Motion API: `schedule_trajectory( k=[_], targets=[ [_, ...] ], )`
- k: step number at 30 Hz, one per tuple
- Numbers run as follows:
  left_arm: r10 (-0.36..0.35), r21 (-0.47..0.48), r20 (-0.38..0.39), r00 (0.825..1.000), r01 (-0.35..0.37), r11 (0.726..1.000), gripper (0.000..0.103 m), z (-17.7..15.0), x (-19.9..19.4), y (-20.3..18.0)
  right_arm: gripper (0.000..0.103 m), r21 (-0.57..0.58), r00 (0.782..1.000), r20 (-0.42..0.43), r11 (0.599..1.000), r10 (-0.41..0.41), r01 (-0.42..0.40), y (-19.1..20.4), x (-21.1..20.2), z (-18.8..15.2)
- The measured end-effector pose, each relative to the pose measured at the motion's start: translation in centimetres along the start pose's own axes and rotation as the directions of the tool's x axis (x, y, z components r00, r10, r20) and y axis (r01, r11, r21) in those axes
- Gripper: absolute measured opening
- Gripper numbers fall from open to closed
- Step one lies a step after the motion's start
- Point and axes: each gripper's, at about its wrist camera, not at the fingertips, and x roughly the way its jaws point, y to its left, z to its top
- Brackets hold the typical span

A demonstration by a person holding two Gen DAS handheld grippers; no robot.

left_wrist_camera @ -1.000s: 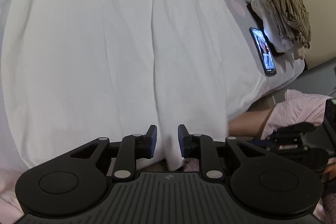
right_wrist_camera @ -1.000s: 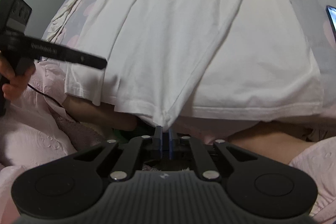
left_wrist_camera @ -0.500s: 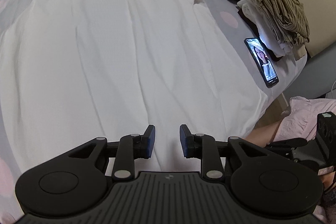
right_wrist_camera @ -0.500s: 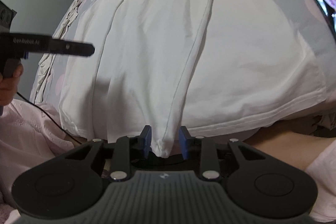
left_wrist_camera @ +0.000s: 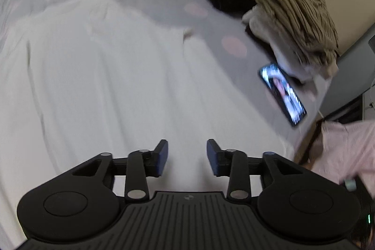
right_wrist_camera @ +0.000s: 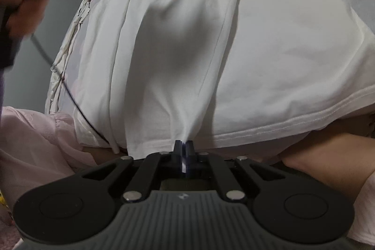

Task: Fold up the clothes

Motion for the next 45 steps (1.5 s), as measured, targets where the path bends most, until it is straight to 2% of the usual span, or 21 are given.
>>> schedule_trajectory(
  k=[5,9,14,15,16,18,21,27,28,32,35,37,41,43,44,45],
  targets=[
    [0.036,0.103,0.020,0.999,-0.038,0.994,0.037,4.9,3.6,-1.9,0.003,-0.020,1.000,0.000,1.000,0.017,-0.017,0.1,-1.0,0.0],
    [0.096,0.197,0.039,0.995,-0.102,0.975,0.037,8.1,6.5,-3.1,0.003,-0.002,0.999,0.001,0.999,0.036,-0.036,-0.3,-1.3,0.3],
    [0.136,0.241,0.032,0.990,-0.139,0.961,0.037,11.3,10.2,-3.5,0.007,0.029,1.000,0.016,0.999,0.020,-0.020,-1.1,-1.6,0.4],
    [0.149,0.256,0.032,0.988,-0.153,0.955,0.037,11.7,10.9,-3.7,0.011,0.037,1.000,0.023,0.999,0.013,-0.014,-1.3,-1.7,0.4],
    [0.163,0.271,0.034,0.986,-0.166,0.948,0.037,12.1,11.5,-3.9,0.025,0.049,1.000,0.029,0.999,0.008,-0.010,-1.5,-1.7,0.5],
    [0.197,0.299,0.031,0.980,-0.197,0.934,0.037,12.7,12.8,-4.4,0.041,0.075,0.999,0.035,0.997,0.005,-0.008,-2.0,-1.7,0.5],
    [0.226,0.316,0.009,0.974,-0.217,0.924,0.037,13.2,14.1,-4.7,0.041,0.086,1.000,0.015,0.996,0.012,-0.013,-2.2,-1.2,0.7],
    [0.256,0.332,-0.016,0.966,-0.237,0.913,0.037,13.6,15.2,-4.8,0.039,0.059,0.997,-0.062,0.997,-0.045,0.049,-1.3,0.0,1.1],
    [0.254,0.334,-0.015,0.967,-0.235,0.913,0.037,13.7,15.2,-4.8,0.033,0.059,0.995,-0.073,0.996,-0.063,0.067,-1.2,0.1,1.2],
    [0.230,0.330,-0.011,0.973,-0.214,0.919,0.037,14.0,15.4,-4.7,0.019,0.041,0.987,-0.117,0.992,-0.114,0.120,-0.4,0.5,1.6],
    [0.222,0.323,-0.011,0.975,-0.207,0.924,0.037,14.1,15.7,-4.5,0.015,0.042,0.986,-0.126,0.993,-0.106,0.112,-0.2,0.9,1.9],
    [0.216,0.317,-0.016,0.976,-0.200,0.927,0.037,14.1,15.9,-4.4,0.003,0.041,0.987,-0.121,0.993,-0.105,0.110,-0.1,1.0,1.9],
    [0.215,0.318,-0.034,0.976,-0.193,0.928,0.037,14.3,16.5,-4.1,0.003,0.027,0.988,-0.108,0.993,-0.107,0.110,0.2,0.5,2.1],
    [0.228,0.307,-0.044,0.973,-0.204,0.930,0.027,14.7,16.9,-3.6,0.003,0.012,0.989,-0.101,0.994,-0.108,0.110,0.4,-0.2,2.1],
    [0.239,0.298,-0.047,0.970,-0.215,0.930,0.013,15.0,17.1,-3.4,0.003,0.004,0.989,-0.097,0.994,-0.109,0.110,0.6,-0.5,2.1],
    [0.240,0.291,-0.052,0.969,-0.215,0.932,0.006,15.2,17.2,-3.1,0.003,-0.005,0.990,-0.093,0.994,-0.108,0.108,0.7,-0.9,2.1]
  ],
)
